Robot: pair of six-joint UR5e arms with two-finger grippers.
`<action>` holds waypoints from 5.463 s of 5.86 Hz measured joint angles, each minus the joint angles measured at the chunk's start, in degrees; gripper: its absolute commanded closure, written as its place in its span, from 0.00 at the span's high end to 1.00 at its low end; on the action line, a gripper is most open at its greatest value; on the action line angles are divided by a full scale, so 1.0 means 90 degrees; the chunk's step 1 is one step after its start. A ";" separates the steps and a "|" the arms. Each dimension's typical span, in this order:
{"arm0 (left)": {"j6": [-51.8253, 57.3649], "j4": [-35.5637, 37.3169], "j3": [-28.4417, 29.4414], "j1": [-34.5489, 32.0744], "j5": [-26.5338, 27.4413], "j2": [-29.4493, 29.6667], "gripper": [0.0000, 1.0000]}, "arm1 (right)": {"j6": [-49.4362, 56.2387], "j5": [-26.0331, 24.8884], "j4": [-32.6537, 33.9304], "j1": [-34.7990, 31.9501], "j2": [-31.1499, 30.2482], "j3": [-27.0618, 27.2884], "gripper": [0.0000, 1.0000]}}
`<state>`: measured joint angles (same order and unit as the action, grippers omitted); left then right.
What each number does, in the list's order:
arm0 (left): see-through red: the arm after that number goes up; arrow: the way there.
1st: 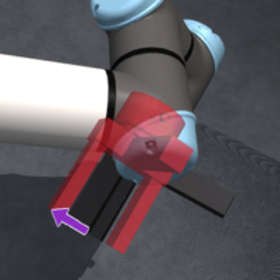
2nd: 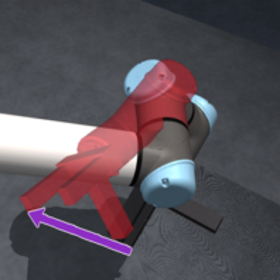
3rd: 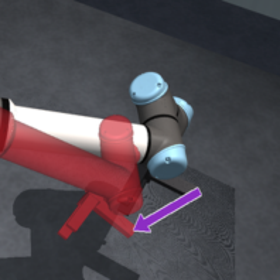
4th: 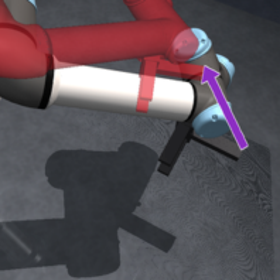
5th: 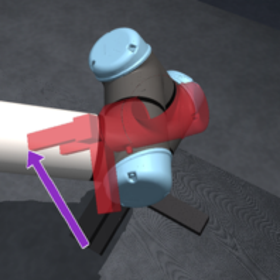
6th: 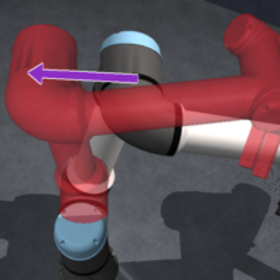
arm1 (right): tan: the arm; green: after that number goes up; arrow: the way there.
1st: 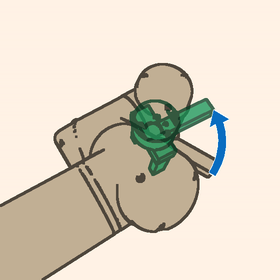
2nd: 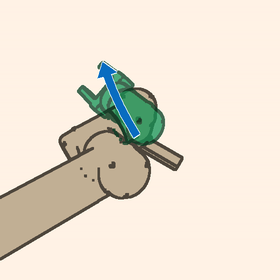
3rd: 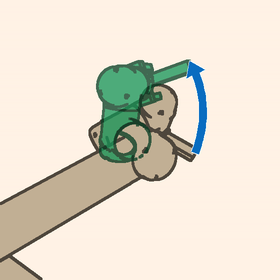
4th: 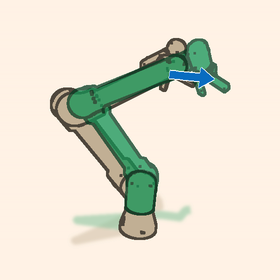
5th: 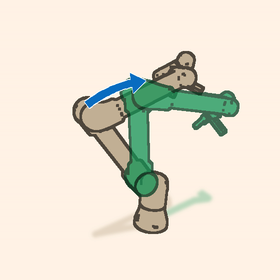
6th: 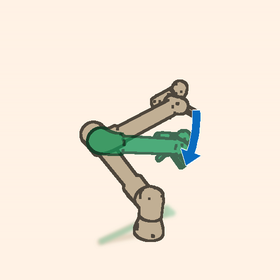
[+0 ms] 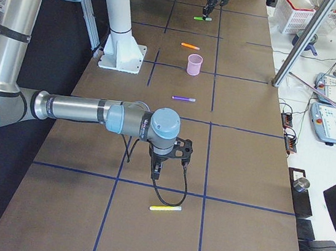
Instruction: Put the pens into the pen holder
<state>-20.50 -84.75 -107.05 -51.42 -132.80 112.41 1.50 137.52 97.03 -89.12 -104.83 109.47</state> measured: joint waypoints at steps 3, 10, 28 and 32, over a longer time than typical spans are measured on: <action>-0.2817 -0.1562 -0.0408 0.1407 0.2068 0.0922 0.00 | -0.0012 0.0108 0.0007 0.0004 0.0032 -0.0021 1.00; -0.3061 -0.3337 0.1050 0.3790 0.8156 0.2005 0.02 | -0.0017 0.0310 0.0003 0.0010 0.0119 -0.0053 1.00; -0.6853 -0.4167 0.0225 0.2765 0.6162 0.0623 1.00 | -0.0171 -0.0498 -0.2890 0.1134 0.1831 -0.4746 0.81; -0.6853 -0.4186 0.0220 0.2773 0.6162 0.0551 1.00 | 0.0125 -0.0611 -0.2851 0.1155 0.2200 -0.5257 0.00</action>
<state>-82.18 -122.42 -105.07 -26.46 -77.34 117.37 2.62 132.03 71.37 -78.73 -85.02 62.16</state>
